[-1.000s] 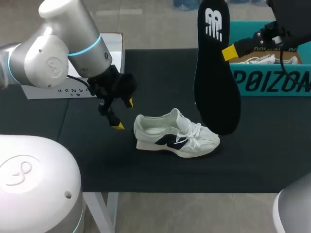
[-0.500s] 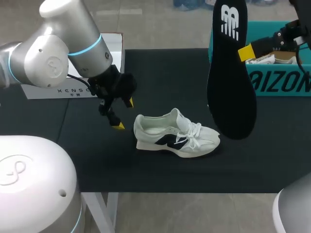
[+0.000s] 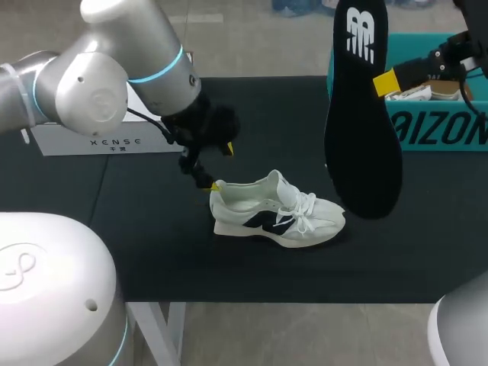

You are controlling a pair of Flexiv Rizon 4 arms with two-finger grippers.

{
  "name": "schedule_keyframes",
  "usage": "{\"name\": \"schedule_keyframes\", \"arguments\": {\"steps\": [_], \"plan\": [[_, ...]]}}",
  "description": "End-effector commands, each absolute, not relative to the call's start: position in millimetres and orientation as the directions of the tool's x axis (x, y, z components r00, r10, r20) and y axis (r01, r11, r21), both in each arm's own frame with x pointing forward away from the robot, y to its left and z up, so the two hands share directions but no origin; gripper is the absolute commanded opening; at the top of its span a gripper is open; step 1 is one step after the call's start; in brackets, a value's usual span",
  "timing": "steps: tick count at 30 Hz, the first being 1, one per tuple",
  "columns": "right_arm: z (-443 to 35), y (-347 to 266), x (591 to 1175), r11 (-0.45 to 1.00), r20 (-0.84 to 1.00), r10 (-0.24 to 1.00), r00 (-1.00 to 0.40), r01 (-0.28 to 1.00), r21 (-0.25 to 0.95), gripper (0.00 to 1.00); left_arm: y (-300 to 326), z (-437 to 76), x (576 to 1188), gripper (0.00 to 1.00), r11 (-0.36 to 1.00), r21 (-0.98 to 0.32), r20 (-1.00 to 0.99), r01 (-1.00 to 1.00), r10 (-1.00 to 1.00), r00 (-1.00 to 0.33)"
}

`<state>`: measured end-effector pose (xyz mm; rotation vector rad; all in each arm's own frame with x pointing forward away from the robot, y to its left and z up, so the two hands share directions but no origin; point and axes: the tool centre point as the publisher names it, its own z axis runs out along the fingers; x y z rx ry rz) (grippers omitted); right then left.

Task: Take the shoe out of the shoebox, open the shoe tongue, remove and reinsert the insole, then place the shoe into the shoebox

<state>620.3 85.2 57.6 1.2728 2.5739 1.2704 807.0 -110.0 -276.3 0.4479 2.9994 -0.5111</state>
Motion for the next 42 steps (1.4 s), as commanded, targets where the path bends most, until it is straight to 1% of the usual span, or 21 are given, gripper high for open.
{"name": "schedule_keyframes", "arguments": {"steps": [1, 5, 7, 10, 15, 22, 29, 30, 32, 33, 42], "plan": [[58.8, 86.7, 622.7, 0.346, 0.328, 0.666, -0.67, 0.667, 0.66, 0.0, -136.2, -295.8, 823.8, 1.0, 0.904, -0.311, -0.097, 0.293, 0.276, -0.956], [58.8, 86.7, 622.7, 0.346, 0.328, 0.666, -0.67, 0.667, 0.66, 0.0, -146.8, -317.4, 830.5, 1.0, 0.913, -0.299, -0.083, 0.278, 0.265, -0.961], [58.8, 86.7, 622.7, 0.346, 0.328, 0.666, -0.67, 0.667, 0.66, 0.0, -149.4, -327.6, 833.3, 1.0, 0.92, -0.281, -0.107, 0.273, 0.252, -0.962], [58.8, 86.7, 622.7, 0.346, 0.328, 0.666, -0.67, 0.667, 0.66, 0.0, -151.4, -344.5, 833.8, 1.0, 0.918, -0.308, -0.087, 0.25, 0.235, -0.968], [58.8, 86.7, 622.7, 0.346, 0.328, 0.666, -0.67, 0.667, 0.66, 0.0, -156.3, -366.7, 834.5, 1.0, 0.921, -0.311, -0.065, 0.235, 0.226, -0.972], [58.8, 86.7, 622.7, 0.346, 0.328, 0.666, -0.67, 0.667, 0.66, 0.0, -158.2, -382.5, 838.8, 1.0, 0.929, -0.303, -0.038, 0.212, 0.211, -0.977], [58.8, 86.7, 622.7, 0.346, 0.328, 0.666, -0.67, 0.667, 0.66, 0.0, -161.6, -387.0, 843.2, 1.0, 0.933, -0.299, -0.033, 0.202, 0.201, -0.979], [58.8, 86.7, 622.7, 0.346, 0.328, 0.666, -0.67, 0.667, 0.66, 0.0, -162.5, -387.0, 843.7, 0.73, 0.933, -0.297, -0.036, 0.202, 0.201, -0.979], [58.8, 86.7, 622.7, 0.346, 0.328, 0.666, -0.67, 0.667, 0.66, 0.0, -164.1, -387.6, 844.2, 0.73, 0.934, -0.293, -0.031, 0.205, 0.204, -0.978], [58.8, 86.7, 622.7, 0.346, 0.328, 0.666, -0.67, 0.667, 0.66, 0.0, -164.6, -388.0, 844.2, 0.0, 0.934, -0.291, -0.031, 0.205, 0.205, -0.978], [58.8, 86.7, 622.7, 0.346, 0.328, 0.666, -0.67, 0.667, 0.66, 0.0, -167.2, -390.4, 842.5, 0.0, 0.937, -0.278, -0.022, 0.212, 0.214, -0.977]]}}
